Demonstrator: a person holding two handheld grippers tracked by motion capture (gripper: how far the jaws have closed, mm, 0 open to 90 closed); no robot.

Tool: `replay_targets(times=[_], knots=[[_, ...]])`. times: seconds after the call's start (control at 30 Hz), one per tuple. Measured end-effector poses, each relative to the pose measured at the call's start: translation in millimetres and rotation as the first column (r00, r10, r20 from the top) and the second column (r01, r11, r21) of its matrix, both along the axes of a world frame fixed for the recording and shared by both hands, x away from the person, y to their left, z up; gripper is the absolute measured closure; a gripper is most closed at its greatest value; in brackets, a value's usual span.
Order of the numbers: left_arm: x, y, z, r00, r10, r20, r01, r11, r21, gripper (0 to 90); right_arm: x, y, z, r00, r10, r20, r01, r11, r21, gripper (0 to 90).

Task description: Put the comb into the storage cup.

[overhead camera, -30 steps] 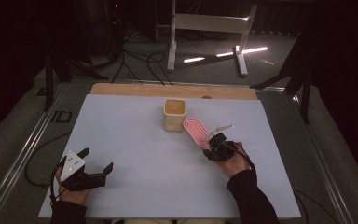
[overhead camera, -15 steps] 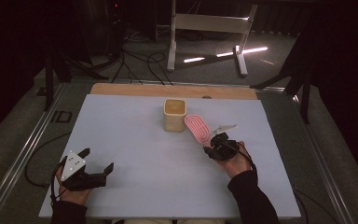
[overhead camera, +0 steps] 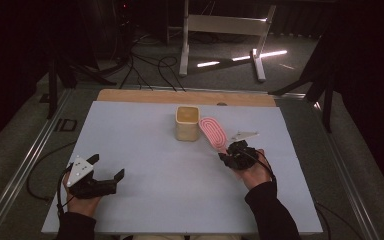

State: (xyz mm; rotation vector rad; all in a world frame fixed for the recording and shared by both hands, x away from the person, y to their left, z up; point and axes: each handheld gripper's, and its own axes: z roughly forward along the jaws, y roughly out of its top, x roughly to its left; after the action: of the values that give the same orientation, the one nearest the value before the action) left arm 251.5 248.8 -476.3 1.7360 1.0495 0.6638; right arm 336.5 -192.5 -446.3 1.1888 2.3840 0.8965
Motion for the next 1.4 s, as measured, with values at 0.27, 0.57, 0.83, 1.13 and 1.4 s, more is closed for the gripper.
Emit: replay_targets(times=[0.27, 0.57, 0.83, 1.13, 1.4], knots=[[8.6, -5.1, 9.3, 0.9999, -0.010, 0.005, 0.010, 0.9998, -0.019, 0.2, -0.1, -0.1, 4.9, 0.9997, -0.001, 0.026, 0.000, 1.000, 0.015, 70.6], [19.1, -14.4, 16.3, 0.9990, -0.045, 0.003, 0.045, 0.9985, -0.032, 0.2, 0.3, 2.5, 9.0, 0.9990, 0.005, 0.045, -0.006, 1.000, 0.022, 70.6], [24.7, -18.2, 19.0, 0.9979, -0.064, 0.011, 0.064, 0.9971, -0.040, 0.4, 1.5, 6.5, 13.7, 0.9982, 0.018, 0.057, -0.019, 0.999, 0.028, 70.6], [29.1, -22.6, 22.2, 0.9978, -0.065, 0.013, 0.065, 0.9974, -0.029, 0.3, 3.2, 10.6, 15.1, 0.9974, 0.028, 0.067, -0.030, 0.999, 0.030, 70.6], [35.2, -29.2, 25.7, 0.9975, -0.071, 0.006, 0.071, 0.9973, -0.021, 0.2, 3.7, 12.3, 17.0, 0.9964, 0.033, 0.079, -0.036, 0.999, 0.036, 70.7]])
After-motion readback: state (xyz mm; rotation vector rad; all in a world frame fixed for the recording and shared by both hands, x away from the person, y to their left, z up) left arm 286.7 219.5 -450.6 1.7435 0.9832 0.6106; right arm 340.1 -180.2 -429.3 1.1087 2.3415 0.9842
